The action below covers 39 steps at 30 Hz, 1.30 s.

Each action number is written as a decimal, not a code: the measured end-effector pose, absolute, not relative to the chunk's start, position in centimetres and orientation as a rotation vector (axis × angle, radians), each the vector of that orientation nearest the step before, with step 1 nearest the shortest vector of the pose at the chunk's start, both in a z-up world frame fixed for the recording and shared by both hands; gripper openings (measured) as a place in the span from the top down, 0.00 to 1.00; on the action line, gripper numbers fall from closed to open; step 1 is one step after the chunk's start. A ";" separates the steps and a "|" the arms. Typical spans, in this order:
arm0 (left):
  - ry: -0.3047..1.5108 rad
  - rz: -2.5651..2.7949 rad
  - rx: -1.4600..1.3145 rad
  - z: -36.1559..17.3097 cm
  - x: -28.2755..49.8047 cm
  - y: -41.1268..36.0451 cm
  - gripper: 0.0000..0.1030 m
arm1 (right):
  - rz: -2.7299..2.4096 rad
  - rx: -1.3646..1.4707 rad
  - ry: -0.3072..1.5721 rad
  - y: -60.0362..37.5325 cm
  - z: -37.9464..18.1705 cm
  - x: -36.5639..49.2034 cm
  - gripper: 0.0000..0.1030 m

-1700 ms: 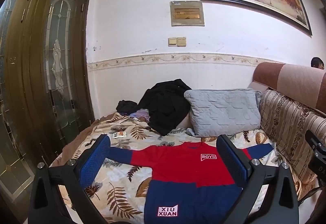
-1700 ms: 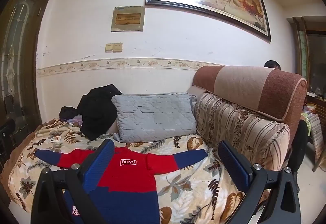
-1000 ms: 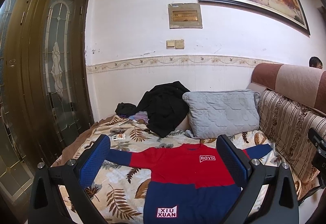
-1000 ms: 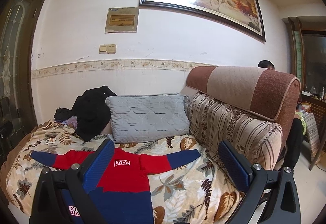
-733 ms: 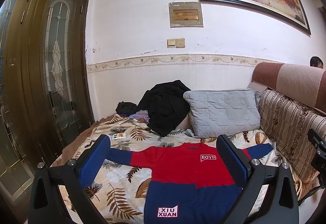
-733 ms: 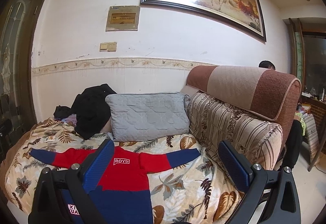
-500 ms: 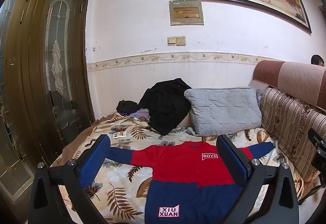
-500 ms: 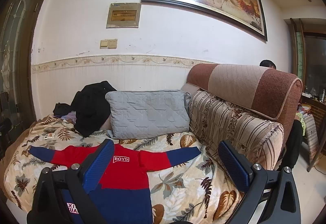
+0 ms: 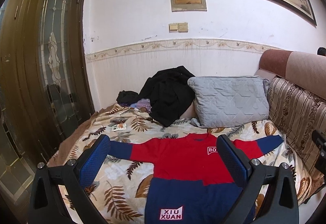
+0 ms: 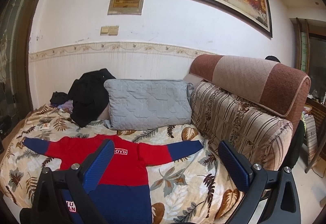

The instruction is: Fold small clothes

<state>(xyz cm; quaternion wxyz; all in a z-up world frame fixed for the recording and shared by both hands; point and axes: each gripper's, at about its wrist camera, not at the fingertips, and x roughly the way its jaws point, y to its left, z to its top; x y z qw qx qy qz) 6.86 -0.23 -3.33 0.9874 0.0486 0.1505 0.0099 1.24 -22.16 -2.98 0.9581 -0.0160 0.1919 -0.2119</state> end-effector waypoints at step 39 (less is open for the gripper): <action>0.794 0.132 0.080 -29.6 37.0 -3.0 0.00 | -0.342 1.233 0.544 -66.6 -39.4 30.6 0.67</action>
